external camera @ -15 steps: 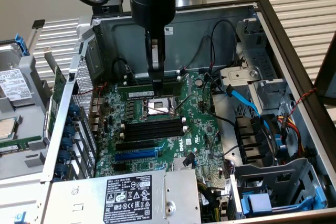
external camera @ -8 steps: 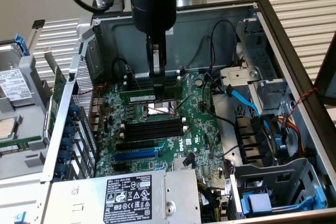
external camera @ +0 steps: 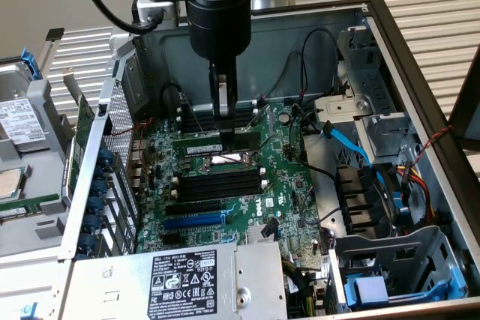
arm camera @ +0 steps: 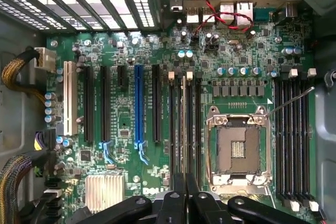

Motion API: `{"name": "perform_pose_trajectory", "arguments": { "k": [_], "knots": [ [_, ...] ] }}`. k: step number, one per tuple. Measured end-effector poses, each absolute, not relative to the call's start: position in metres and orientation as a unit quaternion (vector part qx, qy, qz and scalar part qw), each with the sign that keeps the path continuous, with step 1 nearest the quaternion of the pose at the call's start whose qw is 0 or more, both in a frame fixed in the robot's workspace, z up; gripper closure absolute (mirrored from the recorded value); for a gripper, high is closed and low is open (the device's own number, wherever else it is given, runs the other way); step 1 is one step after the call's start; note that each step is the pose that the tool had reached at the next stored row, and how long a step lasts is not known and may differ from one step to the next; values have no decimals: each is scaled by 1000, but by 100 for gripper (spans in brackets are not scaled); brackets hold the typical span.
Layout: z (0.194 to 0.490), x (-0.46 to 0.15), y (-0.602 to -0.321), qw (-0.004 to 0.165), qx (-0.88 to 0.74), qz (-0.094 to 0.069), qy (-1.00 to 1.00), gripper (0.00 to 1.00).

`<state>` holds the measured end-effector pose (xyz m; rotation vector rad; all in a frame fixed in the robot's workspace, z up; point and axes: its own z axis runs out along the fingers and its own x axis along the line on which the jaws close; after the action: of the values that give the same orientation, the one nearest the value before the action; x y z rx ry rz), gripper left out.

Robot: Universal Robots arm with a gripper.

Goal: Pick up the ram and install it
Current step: 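Insert the ram into the slot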

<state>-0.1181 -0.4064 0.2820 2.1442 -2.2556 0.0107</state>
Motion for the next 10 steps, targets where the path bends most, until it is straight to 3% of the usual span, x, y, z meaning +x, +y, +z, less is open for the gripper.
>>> {"name": "perform_pose_trajectory", "arguments": {
  "k": [10],
  "knots": [
    [264,-118,-407,15,689,3,-725,88]
  ]
}}
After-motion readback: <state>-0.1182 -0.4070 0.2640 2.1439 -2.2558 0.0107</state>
